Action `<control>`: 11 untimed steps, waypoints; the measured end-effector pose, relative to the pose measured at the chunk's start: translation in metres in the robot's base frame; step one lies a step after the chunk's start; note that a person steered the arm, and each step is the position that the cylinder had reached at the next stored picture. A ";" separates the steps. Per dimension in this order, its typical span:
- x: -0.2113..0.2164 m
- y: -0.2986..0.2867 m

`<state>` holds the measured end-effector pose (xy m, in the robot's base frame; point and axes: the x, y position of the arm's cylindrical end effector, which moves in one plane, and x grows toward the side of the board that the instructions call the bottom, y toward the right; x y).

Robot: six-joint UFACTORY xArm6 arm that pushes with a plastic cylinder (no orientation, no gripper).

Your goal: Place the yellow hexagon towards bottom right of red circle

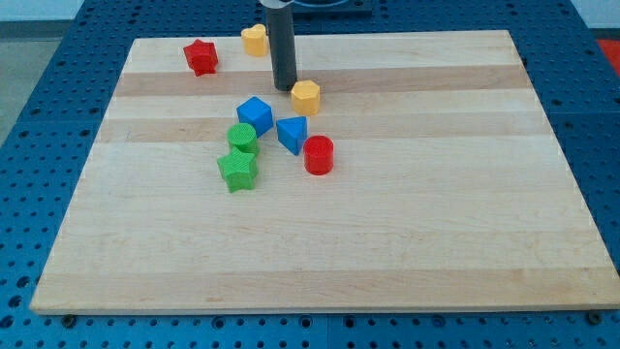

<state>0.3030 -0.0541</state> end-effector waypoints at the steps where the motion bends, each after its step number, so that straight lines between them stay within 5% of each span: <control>1: 0.015 0.006; 8: 0.082 0.110; 9: 0.048 0.117; 11: 0.057 0.161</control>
<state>0.3597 0.1070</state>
